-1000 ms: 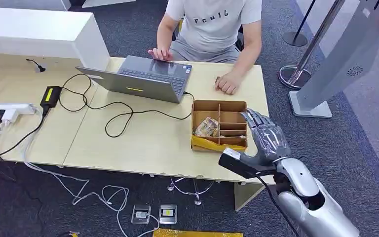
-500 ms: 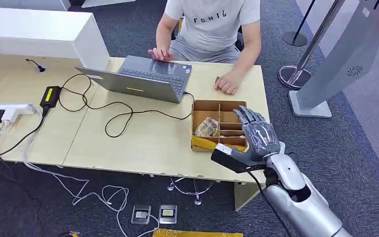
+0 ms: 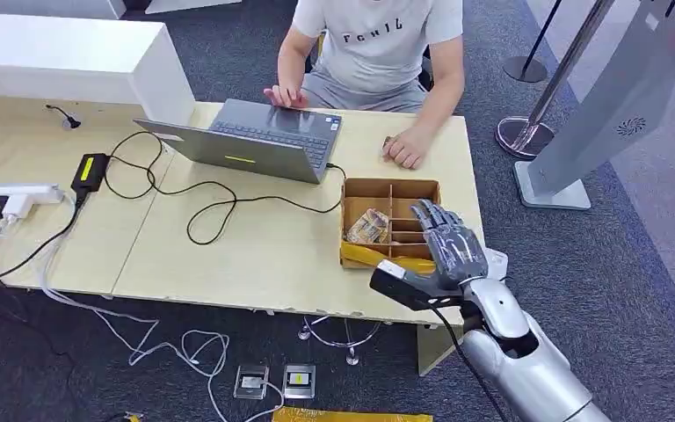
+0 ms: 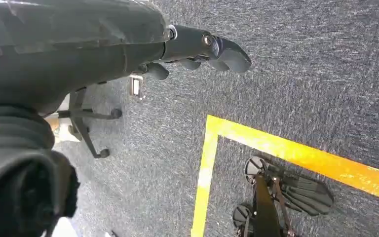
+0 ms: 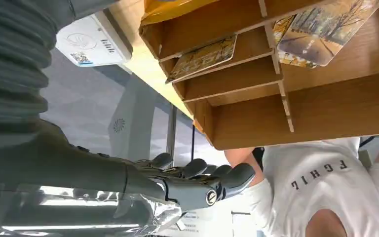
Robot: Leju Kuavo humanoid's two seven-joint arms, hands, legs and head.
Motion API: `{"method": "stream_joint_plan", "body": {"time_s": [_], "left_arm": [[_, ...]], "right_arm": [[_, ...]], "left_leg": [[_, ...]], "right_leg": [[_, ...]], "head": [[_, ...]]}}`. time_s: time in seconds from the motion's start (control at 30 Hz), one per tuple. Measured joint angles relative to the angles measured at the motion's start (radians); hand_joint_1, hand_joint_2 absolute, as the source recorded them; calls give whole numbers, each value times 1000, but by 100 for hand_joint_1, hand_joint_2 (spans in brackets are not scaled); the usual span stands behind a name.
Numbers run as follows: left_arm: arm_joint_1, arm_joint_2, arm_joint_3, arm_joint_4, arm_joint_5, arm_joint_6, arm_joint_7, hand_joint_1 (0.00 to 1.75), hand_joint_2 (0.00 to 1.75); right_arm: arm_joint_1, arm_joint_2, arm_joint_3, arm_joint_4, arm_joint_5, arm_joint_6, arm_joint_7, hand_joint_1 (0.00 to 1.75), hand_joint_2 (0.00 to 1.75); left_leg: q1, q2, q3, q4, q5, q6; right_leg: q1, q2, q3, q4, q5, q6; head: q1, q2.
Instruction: Pass the card to the sensor for recognition and then transmit it.
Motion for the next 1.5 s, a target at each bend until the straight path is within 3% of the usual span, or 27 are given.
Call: {"method": "stream_joint_plan", "body": {"time_s": [1.5], "left_arm": [[-1, -3, -30, 0, -10, -1, 0, 0, 0]], "right_arm": [[-55, 81, 2, 141, -15, -11, -10, 0, 175]], "left_leg": [[0, 0, 0, 0, 0, 0]], "right_leg": [[0, 0, 0, 0, 0, 0]], "head": [[0, 0]]}}
